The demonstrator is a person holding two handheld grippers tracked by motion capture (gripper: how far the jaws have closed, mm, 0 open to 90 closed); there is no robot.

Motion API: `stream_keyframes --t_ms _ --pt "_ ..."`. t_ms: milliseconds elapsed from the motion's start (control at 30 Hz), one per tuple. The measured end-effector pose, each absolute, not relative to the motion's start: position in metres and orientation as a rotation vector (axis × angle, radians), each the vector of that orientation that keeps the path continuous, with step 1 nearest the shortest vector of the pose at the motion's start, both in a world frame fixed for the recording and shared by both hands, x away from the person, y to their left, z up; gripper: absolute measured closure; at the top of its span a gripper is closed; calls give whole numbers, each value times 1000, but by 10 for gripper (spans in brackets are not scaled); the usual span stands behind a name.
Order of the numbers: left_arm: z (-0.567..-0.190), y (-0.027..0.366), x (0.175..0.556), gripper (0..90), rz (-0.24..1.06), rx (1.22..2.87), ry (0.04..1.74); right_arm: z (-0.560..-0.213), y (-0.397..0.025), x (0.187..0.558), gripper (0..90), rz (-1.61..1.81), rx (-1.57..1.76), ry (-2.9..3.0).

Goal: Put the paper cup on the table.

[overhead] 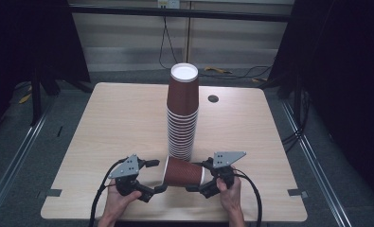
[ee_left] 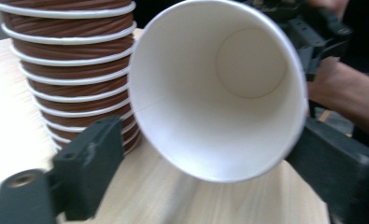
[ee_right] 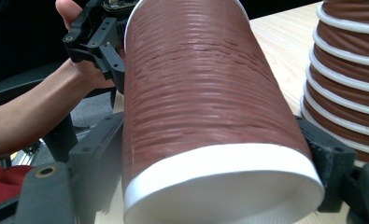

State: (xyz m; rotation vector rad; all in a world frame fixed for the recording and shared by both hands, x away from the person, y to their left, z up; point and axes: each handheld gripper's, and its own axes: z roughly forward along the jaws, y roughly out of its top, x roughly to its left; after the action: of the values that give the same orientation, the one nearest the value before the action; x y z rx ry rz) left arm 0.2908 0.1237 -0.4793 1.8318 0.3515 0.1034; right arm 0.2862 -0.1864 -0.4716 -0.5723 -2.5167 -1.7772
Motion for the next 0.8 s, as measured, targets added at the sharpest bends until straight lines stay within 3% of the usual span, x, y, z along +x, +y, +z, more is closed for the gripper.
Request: stream_keyframes --t_ms 167,800 --pt "-478 121 293 6 105 1842 352 -471 -187 287 205 -1773 -565 -2520" --pt "-475 106 296 0 73 1827 265 -469 -178 285 204 -1762 -515 -2542"
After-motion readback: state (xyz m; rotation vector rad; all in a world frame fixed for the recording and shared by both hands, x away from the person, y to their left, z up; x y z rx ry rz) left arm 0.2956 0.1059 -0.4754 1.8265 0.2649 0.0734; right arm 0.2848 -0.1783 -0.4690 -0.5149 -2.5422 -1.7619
